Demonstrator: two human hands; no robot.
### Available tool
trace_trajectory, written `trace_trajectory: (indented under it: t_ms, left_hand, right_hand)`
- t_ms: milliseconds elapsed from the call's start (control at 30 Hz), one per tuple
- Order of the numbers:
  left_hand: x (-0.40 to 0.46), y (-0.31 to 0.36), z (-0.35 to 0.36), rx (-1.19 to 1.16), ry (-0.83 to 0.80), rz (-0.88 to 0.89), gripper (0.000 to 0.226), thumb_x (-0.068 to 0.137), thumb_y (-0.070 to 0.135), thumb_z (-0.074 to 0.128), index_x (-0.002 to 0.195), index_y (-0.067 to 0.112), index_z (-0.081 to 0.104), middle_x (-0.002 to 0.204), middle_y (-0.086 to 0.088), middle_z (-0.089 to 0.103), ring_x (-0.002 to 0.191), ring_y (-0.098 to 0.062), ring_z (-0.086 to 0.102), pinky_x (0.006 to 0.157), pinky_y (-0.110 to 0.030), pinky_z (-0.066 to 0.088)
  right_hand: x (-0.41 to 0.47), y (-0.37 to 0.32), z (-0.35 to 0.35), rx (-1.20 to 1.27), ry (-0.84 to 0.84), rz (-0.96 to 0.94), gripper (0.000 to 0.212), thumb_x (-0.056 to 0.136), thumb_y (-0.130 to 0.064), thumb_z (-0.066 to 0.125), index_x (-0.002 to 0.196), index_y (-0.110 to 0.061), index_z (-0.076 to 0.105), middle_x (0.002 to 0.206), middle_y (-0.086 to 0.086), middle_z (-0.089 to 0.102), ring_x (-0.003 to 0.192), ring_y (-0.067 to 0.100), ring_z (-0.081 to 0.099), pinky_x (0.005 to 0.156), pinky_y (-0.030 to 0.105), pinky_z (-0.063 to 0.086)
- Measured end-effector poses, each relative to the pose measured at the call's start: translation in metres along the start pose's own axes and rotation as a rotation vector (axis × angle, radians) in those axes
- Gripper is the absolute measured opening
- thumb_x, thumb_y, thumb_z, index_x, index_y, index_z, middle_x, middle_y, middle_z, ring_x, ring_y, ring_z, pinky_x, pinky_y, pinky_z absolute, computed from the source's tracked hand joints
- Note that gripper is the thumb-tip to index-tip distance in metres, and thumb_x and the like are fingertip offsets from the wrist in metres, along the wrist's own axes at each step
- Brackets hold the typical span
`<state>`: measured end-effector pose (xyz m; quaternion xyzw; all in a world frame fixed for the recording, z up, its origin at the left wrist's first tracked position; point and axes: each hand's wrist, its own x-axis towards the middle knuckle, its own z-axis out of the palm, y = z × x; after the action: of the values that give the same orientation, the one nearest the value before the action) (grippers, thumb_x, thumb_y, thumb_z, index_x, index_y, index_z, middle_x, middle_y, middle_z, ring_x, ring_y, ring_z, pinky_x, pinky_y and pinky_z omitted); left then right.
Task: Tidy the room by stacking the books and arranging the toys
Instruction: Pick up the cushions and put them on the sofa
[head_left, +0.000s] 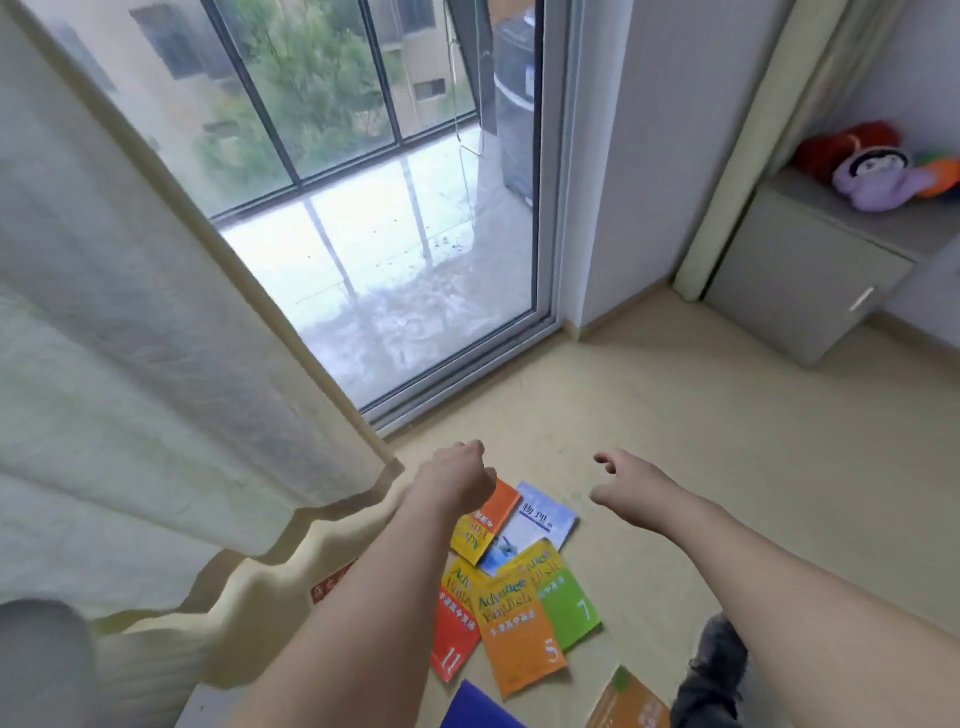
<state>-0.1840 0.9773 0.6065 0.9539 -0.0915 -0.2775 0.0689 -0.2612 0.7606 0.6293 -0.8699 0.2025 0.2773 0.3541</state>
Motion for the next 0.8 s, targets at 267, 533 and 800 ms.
trace_trajectory:
  t_ms: [267, 533, 800]
  left_hand:
    - [0.077, 0.29, -0.013, 0.006, 0.02, 0.064, 0.049, 0.101, 0.036, 0.043, 0.145, 0.016, 0.044, 0.143, -0.01, 0.052, 0.13, -0.031, 0.048, 0.104, -0.04, 0.042]
    - [0.139, 0.503, -0.066, 0.086, 0.088, 0.258, 0.048, 0.101, 0.034, 0.045, 0.144, 0.014, 0.045, 0.141, -0.011, 0.052, 0.131, -0.03, 0.046, 0.104, -0.037, 0.04]
    - [0.203, 0.616, -0.054, 0.081, 0.023, 0.282, 0.047, 0.099, 0.03, 0.046, 0.143, 0.011, 0.046, 0.138, -0.014, 0.053, 0.131, -0.034, 0.044, 0.105, -0.037, 0.04]
  right_hand:
    - [0.062, 0.147, -0.245, -0.082, 0.032, 0.002, 0.064, 0.086, -0.018, 0.048, 0.148, -0.018, 0.034, 0.149, 0.009, 0.042, 0.129, 0.027, 0.047, 0.103, 0.035, 0.043]
    - [0.069, 0.254, -0.406, 0.009, 0.16, 0.038, 0.063, 0.087, -0.025, 0.055, 0.147, -0.018, 0.037, 0.149, 0.008, 0.043, 0.133, 0.025, 0.045, 0.107, 0.032, 0.039]
    - [0.108, 0.329, -0.494, 0.028, 0.168, 0.093, 0.062, 0.089, -0.028, 0.05, 0.148, -0.02, 0.034, 0.151, 0.007, 0.039, 0.13, 0.025, 0.045, 0.103, 0.034, 0.042]
